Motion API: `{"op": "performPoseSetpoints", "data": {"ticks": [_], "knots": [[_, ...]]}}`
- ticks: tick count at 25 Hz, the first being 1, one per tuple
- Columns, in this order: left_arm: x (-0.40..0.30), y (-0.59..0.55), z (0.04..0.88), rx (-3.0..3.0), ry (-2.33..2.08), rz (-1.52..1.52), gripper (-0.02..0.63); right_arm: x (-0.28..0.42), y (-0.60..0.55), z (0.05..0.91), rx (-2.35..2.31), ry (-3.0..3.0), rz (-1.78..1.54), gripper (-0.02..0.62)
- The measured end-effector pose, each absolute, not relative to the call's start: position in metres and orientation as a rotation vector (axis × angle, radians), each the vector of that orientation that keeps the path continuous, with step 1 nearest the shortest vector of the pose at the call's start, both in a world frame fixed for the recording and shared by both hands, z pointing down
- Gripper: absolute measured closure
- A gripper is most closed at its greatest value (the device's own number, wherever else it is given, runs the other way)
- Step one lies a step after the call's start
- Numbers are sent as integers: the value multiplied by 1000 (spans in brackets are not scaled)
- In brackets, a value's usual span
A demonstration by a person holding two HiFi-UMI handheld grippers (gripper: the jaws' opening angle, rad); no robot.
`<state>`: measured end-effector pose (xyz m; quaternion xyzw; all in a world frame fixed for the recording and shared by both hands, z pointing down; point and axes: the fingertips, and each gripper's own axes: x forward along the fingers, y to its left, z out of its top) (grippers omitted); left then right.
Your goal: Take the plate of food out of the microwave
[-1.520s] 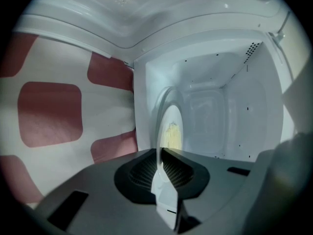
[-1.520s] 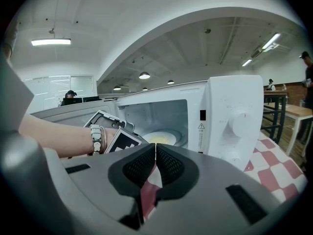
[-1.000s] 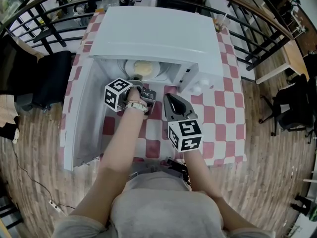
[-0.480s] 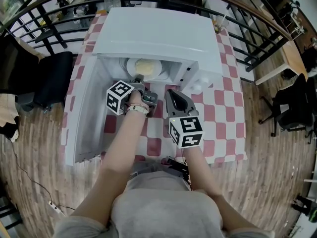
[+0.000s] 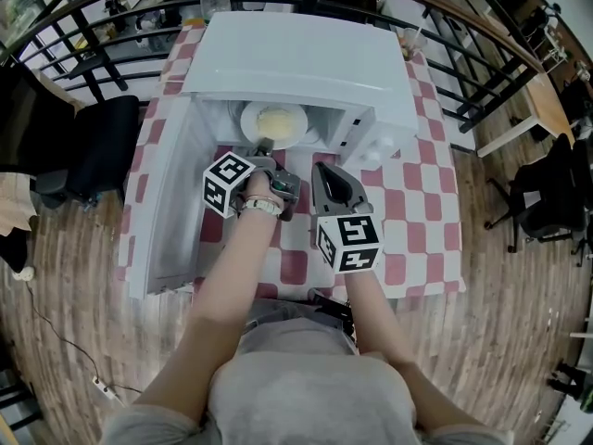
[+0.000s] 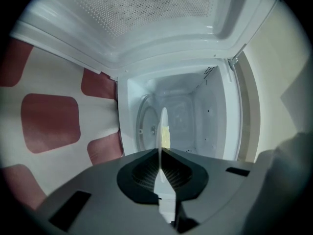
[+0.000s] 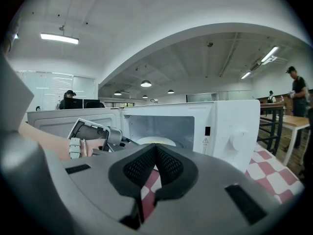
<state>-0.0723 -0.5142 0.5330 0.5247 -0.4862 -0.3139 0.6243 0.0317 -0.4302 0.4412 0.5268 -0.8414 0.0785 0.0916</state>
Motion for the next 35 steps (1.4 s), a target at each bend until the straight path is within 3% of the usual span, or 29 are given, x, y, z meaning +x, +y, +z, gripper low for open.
{"op": "performPoseSetpoints", "data": {"ticks": [35], "knots": [[-73, -442, 492, 1295, -1021, -800, 592, 22, -390, 426, 1625, -2519, 208, 571]]}}
